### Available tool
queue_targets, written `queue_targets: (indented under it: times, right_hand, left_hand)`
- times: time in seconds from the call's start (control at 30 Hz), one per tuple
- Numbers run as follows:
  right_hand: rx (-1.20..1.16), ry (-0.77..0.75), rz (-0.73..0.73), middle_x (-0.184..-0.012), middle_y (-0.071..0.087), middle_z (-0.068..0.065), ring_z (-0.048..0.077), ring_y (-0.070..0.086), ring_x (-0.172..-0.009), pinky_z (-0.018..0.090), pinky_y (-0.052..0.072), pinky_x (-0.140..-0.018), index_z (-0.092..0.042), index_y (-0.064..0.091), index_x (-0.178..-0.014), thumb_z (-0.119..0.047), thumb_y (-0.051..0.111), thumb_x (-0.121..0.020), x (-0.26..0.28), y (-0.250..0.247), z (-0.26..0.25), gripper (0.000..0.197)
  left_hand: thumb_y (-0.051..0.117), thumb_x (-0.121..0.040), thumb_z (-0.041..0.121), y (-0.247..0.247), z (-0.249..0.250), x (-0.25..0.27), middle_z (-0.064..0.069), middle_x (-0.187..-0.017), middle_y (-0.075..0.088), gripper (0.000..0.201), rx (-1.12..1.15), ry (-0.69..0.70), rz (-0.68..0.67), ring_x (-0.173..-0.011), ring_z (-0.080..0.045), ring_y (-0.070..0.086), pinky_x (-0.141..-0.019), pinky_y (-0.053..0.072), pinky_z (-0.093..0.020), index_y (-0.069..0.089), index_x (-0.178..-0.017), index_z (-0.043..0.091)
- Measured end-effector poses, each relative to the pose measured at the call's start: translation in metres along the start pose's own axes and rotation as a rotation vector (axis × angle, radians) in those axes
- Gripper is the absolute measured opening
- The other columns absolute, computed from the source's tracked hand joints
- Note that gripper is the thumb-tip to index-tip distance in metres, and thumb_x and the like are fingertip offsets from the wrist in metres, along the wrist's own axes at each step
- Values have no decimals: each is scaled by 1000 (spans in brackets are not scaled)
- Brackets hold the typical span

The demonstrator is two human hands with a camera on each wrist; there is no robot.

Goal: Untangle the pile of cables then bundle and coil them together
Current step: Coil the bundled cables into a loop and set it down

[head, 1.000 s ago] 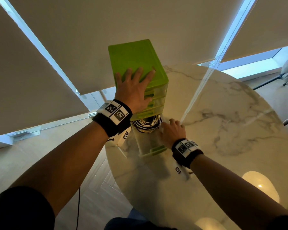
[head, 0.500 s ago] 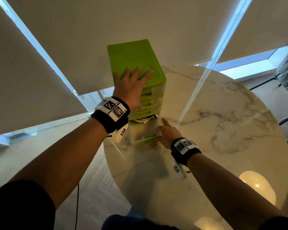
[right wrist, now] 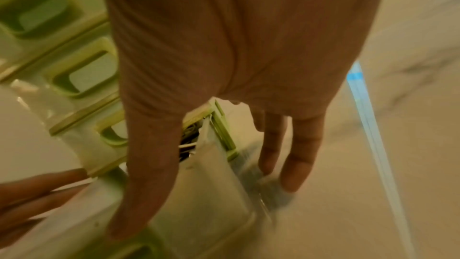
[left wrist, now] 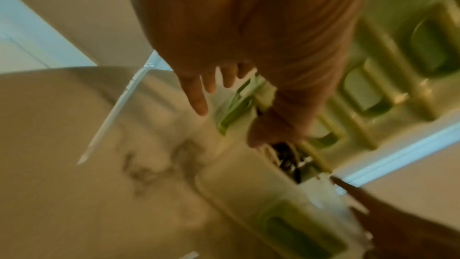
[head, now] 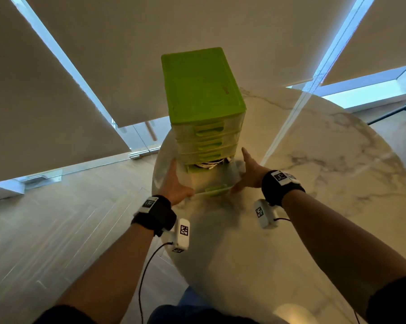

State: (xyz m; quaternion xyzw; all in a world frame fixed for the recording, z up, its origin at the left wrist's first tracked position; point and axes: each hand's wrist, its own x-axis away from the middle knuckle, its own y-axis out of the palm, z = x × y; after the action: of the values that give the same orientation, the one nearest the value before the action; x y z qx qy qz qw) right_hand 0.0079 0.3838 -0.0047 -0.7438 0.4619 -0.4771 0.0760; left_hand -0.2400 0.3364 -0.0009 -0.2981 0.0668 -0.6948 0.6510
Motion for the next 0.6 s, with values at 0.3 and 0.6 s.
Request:
queue_targets:
  times: [0.3,0.6]
  right_hand:
    - [-63,-65,-4,-156,24,12,35,33,-138,52,42,-103,-33,-7,-152,-9,91,-57,-1,0,-14,138]
    - [-236,-51,242,-142,49,10,35,49,-125,45,47,-97,-18,30,-146,-17,84,-71,0,15,-21,92]
  left_hand:
    - [89,-53,6,3,-6,-26,-10,-150,30,132,-232,9,-163,-134,-29,34,-102,40,-41,2,-152,19]
    - [86,-63,11,4,10,-32,-10,-134,52,89,-170,-101,47,-122,-31,50,-99,44,-42,36,-137,10]
